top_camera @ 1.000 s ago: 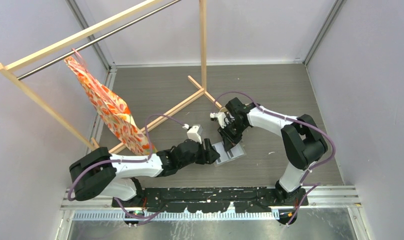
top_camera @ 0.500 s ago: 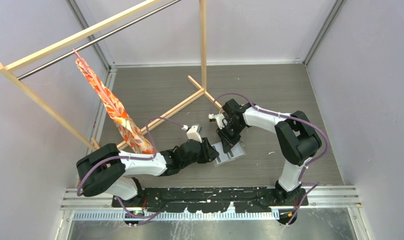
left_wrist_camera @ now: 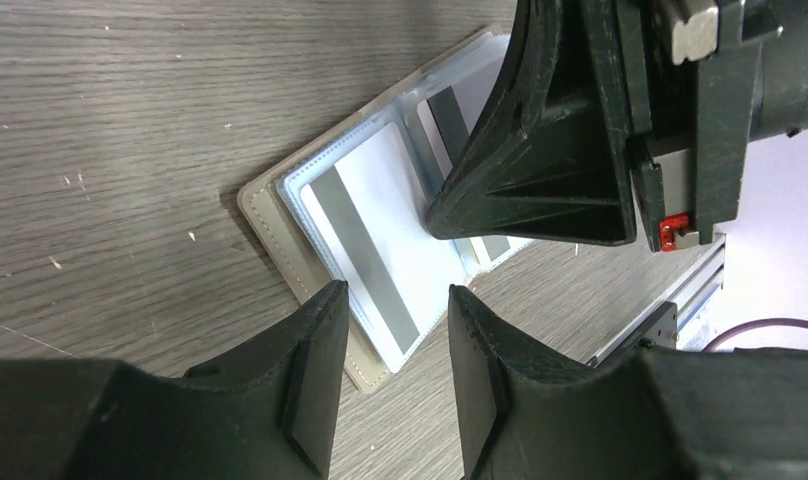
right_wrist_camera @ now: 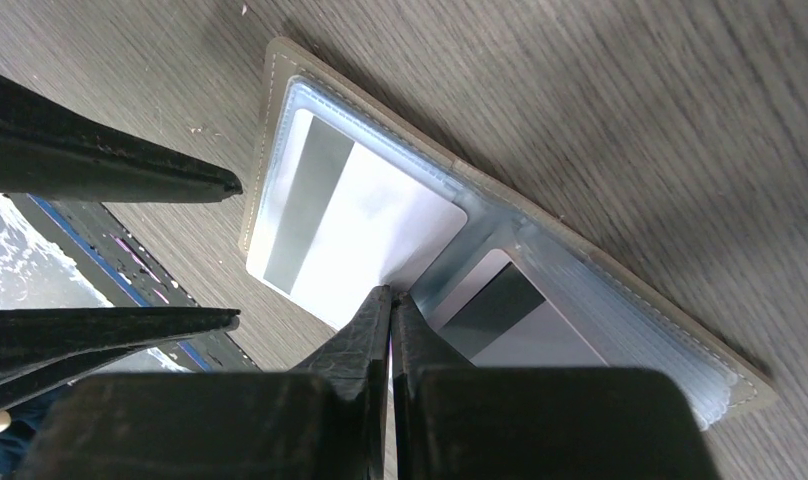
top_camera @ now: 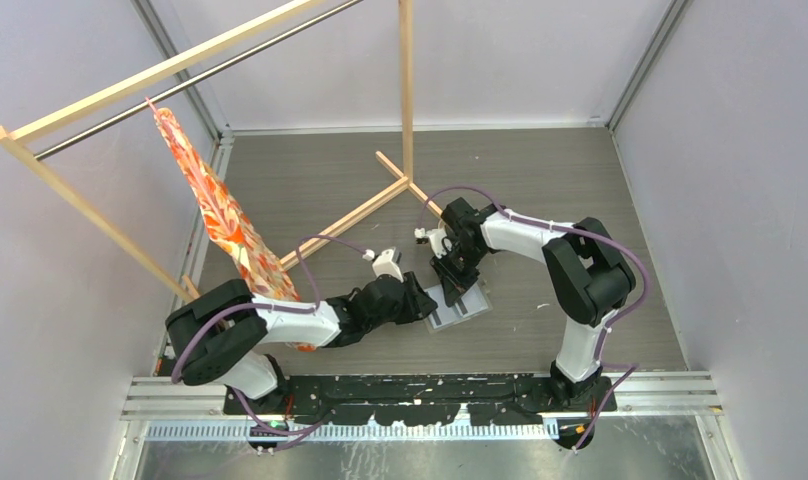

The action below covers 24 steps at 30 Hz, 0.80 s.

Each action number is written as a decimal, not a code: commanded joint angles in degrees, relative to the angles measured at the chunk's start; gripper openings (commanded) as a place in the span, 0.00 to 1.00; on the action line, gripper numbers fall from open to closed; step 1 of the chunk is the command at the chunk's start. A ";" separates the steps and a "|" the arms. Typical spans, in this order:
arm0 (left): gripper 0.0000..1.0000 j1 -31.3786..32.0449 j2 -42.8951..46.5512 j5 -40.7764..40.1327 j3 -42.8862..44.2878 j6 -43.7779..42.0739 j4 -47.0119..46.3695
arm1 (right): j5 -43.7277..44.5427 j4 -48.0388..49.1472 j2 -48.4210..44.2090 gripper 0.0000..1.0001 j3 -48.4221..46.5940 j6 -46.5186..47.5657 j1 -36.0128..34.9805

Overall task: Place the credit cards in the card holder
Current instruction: Turn over the card slot in the card holder.

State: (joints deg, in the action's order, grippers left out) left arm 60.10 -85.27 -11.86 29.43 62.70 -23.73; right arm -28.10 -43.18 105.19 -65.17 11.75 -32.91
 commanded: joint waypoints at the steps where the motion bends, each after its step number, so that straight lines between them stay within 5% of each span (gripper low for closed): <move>1: 0.43 -0.45 0.15 0.12 2.01 0.75 -0.34 | 1.94 -0.90 0.68 0.07 -1.47 0.05 -0.16; 24: 0.44 -4.65 0.51 4.09 1.79 -0.95 -1.52 | 1.99 -1.29 0.98 0.07 -1.69 0.29 -0.15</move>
State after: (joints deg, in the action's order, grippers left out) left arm 57.63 -85.27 -10.31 29.74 63.92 -23.35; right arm -28.08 -43.48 105.54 -65.39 11.68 -32.91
